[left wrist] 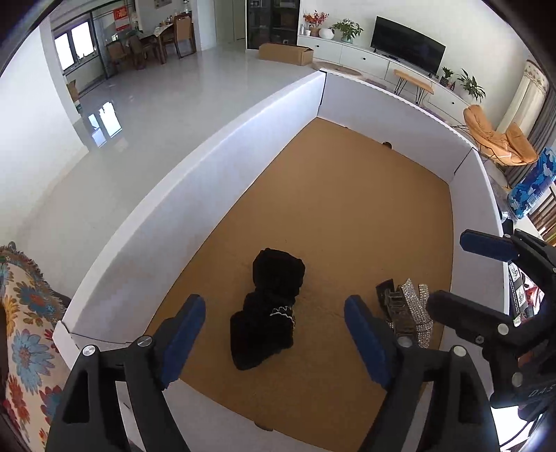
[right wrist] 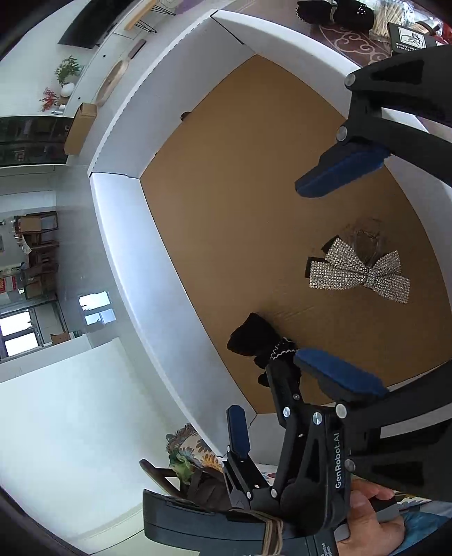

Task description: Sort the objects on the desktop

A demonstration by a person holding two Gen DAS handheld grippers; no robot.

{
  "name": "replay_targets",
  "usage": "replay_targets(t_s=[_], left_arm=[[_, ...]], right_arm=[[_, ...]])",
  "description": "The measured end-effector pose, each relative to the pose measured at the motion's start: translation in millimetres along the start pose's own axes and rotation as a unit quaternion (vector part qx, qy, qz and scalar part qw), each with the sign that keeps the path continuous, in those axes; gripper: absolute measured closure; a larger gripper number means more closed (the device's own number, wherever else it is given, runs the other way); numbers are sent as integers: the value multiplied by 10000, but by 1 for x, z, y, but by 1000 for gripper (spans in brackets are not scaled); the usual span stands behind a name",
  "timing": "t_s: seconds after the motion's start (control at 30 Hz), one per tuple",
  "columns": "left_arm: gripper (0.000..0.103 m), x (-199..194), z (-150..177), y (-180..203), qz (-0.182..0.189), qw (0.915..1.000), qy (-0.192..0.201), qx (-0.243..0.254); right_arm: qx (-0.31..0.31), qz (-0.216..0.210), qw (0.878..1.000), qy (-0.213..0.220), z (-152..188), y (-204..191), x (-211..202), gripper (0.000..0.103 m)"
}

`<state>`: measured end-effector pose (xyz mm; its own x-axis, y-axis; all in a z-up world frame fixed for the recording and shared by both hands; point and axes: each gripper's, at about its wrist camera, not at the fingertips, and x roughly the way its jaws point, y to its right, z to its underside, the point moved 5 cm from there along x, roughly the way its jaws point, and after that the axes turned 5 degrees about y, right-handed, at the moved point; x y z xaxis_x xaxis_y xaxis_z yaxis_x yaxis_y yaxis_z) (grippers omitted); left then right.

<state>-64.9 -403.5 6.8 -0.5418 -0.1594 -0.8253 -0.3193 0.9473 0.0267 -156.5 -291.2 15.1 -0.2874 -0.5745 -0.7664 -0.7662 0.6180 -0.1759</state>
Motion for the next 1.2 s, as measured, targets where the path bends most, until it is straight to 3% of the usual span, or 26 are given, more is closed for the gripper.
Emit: replay_targets(t_s=[0.1, 0.27, 0.37, 0.5, 0.57, 0.67, 0.8, 0.9, 1.07, 1.2], left_arm=[[22, -28, 0, 18, 143, 9995, 287, 36], [21, -76, 9, 84, 805, 9940, 678, 284], [21, -100, 19, 143, 1263, 9865, 840, 619], [1, -110, 47, 225, 1928, 9726, 786, 1038], [1, -101, 70, 265, 2130, 9662, 617, 1314], [1, -70, 109, 314, 2134, 9625, 244, 1659], [1, -27, 150, 353, 2038, 9617, -128, 1827], [2, -4, 163, 370, 1875, 9626, -342, 1927], [0, 7, 163, 388, 1484, 9599, 7, 2378], [0, 10, 156, 394, 1578, 9565, 247, 2440]], right_arm=[[98, 61, 9989, 453, 6, 6, -38, 14], [433, 503, 9917, 1098, 52, 48, -111, 6], [772, 980, 9848, 1211, 97, 89, -149, 5], [1203, 1927, 9678, 1084, 185, 149, -191, 4], [1480, 2433, 9547, 862, 234, 178, -204, 4], [1761, 2953, 9375, 532, 300, 219, -219, 4], [2251, 3124, 9222, 364, 354, 251, -233, 4], [2339, 3217, 9167, 388, 366, 260, -238, 4], [2287, 3240, 9169, 458, 363, 263, -237, 4], [2489, 3144, 9149, 455, 366, 266, -237, 0]])
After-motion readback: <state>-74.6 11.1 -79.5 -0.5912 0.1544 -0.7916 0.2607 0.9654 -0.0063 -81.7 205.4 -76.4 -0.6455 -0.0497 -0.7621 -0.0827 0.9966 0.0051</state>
